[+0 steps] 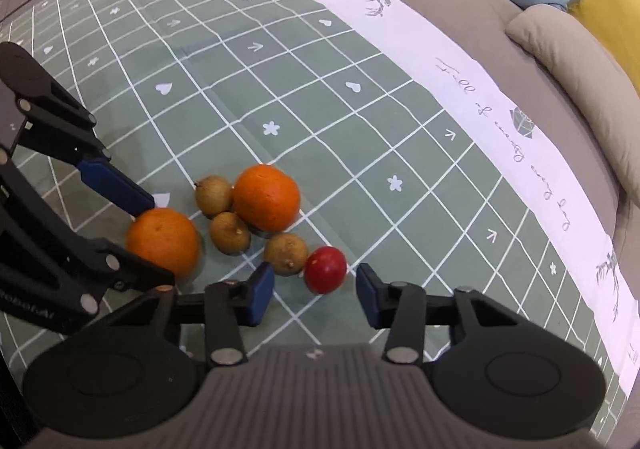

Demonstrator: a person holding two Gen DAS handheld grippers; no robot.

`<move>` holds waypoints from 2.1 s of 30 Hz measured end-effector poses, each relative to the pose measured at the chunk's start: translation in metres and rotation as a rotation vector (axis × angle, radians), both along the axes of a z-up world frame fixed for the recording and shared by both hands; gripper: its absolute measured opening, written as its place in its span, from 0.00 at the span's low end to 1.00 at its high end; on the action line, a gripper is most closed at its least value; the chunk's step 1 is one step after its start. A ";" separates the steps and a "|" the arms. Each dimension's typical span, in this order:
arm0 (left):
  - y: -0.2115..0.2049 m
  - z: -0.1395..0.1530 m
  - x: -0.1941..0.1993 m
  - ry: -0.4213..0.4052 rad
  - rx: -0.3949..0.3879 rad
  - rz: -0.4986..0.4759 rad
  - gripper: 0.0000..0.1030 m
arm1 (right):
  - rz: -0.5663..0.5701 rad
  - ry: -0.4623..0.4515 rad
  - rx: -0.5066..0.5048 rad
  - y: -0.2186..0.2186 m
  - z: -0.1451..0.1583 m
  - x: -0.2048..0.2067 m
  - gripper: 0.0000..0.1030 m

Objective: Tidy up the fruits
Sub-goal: 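Grasp an orange with the left tool while the right tool grasps the small red fruit, then carry the orange with the left tool while the right tool carries the red fruit into the colander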

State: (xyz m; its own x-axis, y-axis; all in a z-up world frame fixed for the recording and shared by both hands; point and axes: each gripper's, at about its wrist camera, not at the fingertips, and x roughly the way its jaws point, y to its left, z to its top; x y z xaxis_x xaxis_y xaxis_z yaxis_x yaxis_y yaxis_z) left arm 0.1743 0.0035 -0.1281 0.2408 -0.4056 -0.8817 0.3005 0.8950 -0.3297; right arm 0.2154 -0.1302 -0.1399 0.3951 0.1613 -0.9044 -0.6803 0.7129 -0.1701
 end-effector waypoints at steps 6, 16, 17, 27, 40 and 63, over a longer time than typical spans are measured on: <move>-0.001 -0.001 0.001 0.016 0.007 0.016 0.54 | -0.003 0.005 -0.008 0.002 -0.006 0.005 0.26; -0.004 -0.001 -0.004 0.027 0.029 0.029 0.51 | -0.093 -0.003 0.011 -0.007 -0.010 0.011 0.18; -0.002 -0.002 -0.005 0.030 0.020 0.039 0.51 | -0.103 0.003 0.024 -0.009 -0.009 0.011 0.18; 0.017 0.017 -0.023 0.014 -0.030 0.122 0.50 | -0.195 0.016 0.184 -0.015 0.025 -0.015 0.18; -0.001 0.079 -0.063 -0.137 -0.033 0.089 0.50 | -0.275 -0.039 0.308 -0.033 0.071 -0.097 0.17; -0.140 0.076 -0.067 -0.148 0.035 -0.208 0.50 | -0.576 -0.075 0.303 -0.161 0.059 -0.150 0.18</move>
State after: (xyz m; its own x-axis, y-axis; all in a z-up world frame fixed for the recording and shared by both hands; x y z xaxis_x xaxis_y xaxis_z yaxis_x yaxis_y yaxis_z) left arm 0.1072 -0.1368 -0.0516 0.2833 -0.4297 -0.8574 0.5220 0.8190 -0.2380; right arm 0.0649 -0.2908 -0.0811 0.5549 0.1486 -0.8185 -0.1698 0.9834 0.0635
